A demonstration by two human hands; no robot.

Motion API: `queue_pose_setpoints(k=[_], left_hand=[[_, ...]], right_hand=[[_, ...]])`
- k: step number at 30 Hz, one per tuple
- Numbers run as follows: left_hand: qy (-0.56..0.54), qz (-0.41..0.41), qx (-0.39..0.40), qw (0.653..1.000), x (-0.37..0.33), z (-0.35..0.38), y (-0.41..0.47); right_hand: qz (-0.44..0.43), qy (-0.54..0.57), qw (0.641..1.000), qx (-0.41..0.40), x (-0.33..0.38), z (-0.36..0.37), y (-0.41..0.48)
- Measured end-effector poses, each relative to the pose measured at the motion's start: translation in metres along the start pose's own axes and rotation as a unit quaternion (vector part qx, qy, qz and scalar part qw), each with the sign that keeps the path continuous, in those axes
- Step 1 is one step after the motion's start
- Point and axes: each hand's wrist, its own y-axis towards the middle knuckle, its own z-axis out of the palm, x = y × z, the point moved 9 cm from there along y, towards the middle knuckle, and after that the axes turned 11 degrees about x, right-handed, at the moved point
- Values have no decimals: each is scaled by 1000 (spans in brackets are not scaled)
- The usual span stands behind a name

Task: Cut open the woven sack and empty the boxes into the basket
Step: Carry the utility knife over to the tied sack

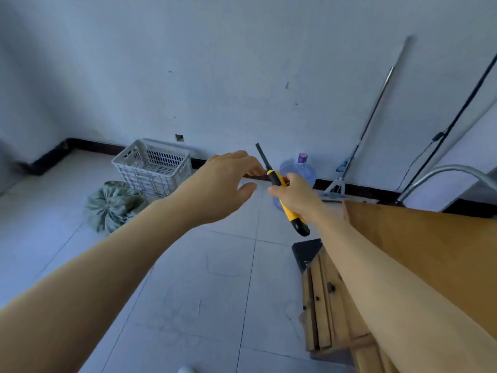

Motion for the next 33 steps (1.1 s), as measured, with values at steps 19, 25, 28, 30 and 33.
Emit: queue_pose_setpoints(k=[19, 25, 28, 30, 33], left_hand=[[-56, -270, -195, 941, 393, -164, -77], [-30, -359, -211, 909, 499, -180, -71], [-42, -394, -229, 889, 544, -185, -77], [-51, -417, -230, 878, 574, -186, -82], [-72, -442, -227, 865, 625, -184, -87]], right_hand=[[-179, -86, 962, 187, 303, 281, 236], [-212, -109, 943, 234, 364, 343, 332], [-218, -124, 934, 253, 386, 375, 369], [-218, -135, 927, 273, 399, 397, 389], [-213, -150, 920, 293, 415, 431, 421]])
